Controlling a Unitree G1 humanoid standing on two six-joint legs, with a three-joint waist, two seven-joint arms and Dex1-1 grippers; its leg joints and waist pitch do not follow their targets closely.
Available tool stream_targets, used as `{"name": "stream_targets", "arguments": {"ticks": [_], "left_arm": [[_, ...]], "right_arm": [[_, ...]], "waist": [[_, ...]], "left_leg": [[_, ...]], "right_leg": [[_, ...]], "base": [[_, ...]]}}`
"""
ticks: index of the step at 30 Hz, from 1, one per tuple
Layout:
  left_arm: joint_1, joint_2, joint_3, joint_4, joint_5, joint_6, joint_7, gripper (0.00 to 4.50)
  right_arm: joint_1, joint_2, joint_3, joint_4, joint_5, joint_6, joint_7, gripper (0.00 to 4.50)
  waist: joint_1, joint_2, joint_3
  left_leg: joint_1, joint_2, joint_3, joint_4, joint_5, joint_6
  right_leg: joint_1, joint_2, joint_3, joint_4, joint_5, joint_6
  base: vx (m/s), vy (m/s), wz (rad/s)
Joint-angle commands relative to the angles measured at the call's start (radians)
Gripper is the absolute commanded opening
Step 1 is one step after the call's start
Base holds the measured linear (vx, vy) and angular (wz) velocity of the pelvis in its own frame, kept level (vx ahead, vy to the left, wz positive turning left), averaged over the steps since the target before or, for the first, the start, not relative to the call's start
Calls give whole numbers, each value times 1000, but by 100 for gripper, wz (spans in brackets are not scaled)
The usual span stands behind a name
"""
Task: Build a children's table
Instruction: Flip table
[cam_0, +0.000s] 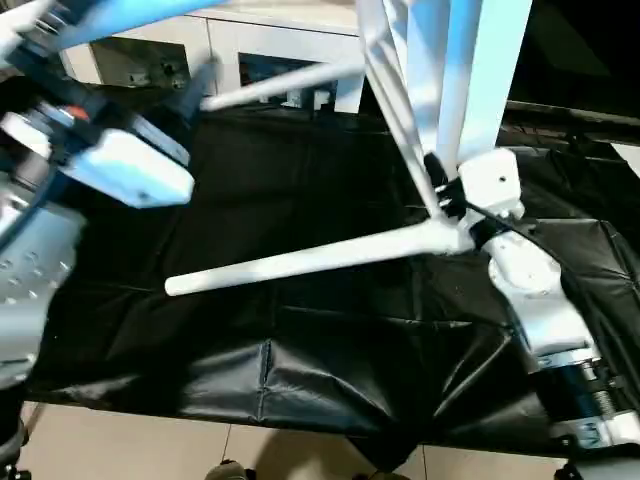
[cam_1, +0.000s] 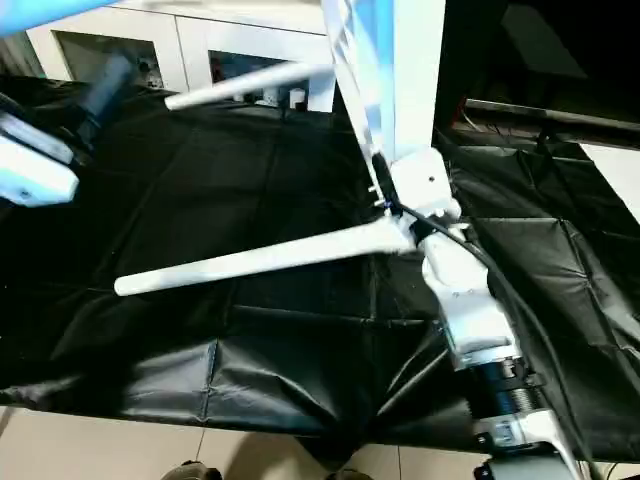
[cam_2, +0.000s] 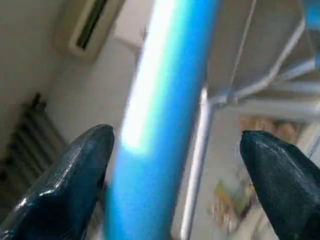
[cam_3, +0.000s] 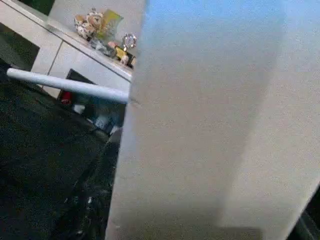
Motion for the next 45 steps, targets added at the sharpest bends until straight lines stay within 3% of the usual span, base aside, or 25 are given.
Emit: {"name": "stream_targets", "arguments": {"ticks": [1,7,18,24,30,32,34,35,36,37,38,45], "left_arm": [[-10,6,9,17,9,44,6,422],[-5,-22,29,30,-9,50,17,373],[11,-85,-17,6,-57,76,10,300],[20,-121,-31,8,-72,103,-9,252],[42,-171,-38,38,-137,154,-9,214],[50,-194,-35,53,-158,171,-5,206],[54,-208,-30,63,-172,178,-2,186],[63,-244,-14,76,-203,202,10,182],[65,-252,-10,78,-209,208,13,180],[69,-262,-7,81,-214,220,17,180],[72,-268,-6,83,-216,225,20,172],[101,-317,-17,96,-248,251,31,162]], "right_arm": [[-49,-75,17,-96,-175,-49,18,194],[-79,-107,15,-120,-167,-17,46,194],[-168,-208,20,-130,-154,90,169,195],[-251,-278,28,-108,-163,102,238,195],[-363,-335,47,-61,-169,70,327,195],[-410,-355,53,-34,-174,45,350,195],[-434,-360,55,-16,-171,26,363,195],[-478,-370,60,15,-168,-7,379,195],[-487,-371,61,21,-166,-13,382,195],[-503,-372,61,35,-163,-27,388,230],[-518,-371,63,47,-161,-40,395,265],[-584,-361,88,116,-167,-107,440,321]], "waist": [[2,-2,-72],[5,-3,-72],[19,-8,-73],[22,-18,-73],[21,-22,-71],[16,-33,-70],[17,-25,-68],[11,-32,-68],[11,-31,-68],[9,-36,-68],[8,-34,-67],[-14,-41,-67]], "left_leg": [[28,17,-10,-61,-233,-30],[27,16,-11,-60,-230,-27],[30,18,-9,-58,-224,-16],[28,18,-7,-54,-208,-7],[26,19,-8,-53,-220,-3],[27,20,-6,-50,-235,-1],[28,21,-8,-52,-255,-9],[26,21,-9,-52,-265,-15],[29,22,-8,-52,-277,-19],[31,22,-8,-50,-301,-24],[31,21,-10,-51,-317,-26],[36,26,-19,-54,-427,-55]], "right_leg": [[44,-23,16,-60,-189,-114],[45,-24,15,-61,-179,-117],[44,-25,16,-61,-194,-119],[45,-26,16,-62,-198,-119],[44,-29,14,-64,-242,-123],[41,-27,13,-68,-271,-120],[38,-31,13,-70,-303,-114],[38,-27,11,-72,-312,-106],[34,-27,11,-72,-321,-104],[32,-27,10,-75,-341,-99],[30,-27,11,-76,-357,-92],[18,-19,5,-79,-362,-81]], "base": [[0,0,0],[0,0,0],[0,0,0],[0,0,0],[0,0,0],[0,0,0],[0,0,0],[0,0,0],[0,0,0],[0,0,0],[0,0,0],[0,0,0]]}}
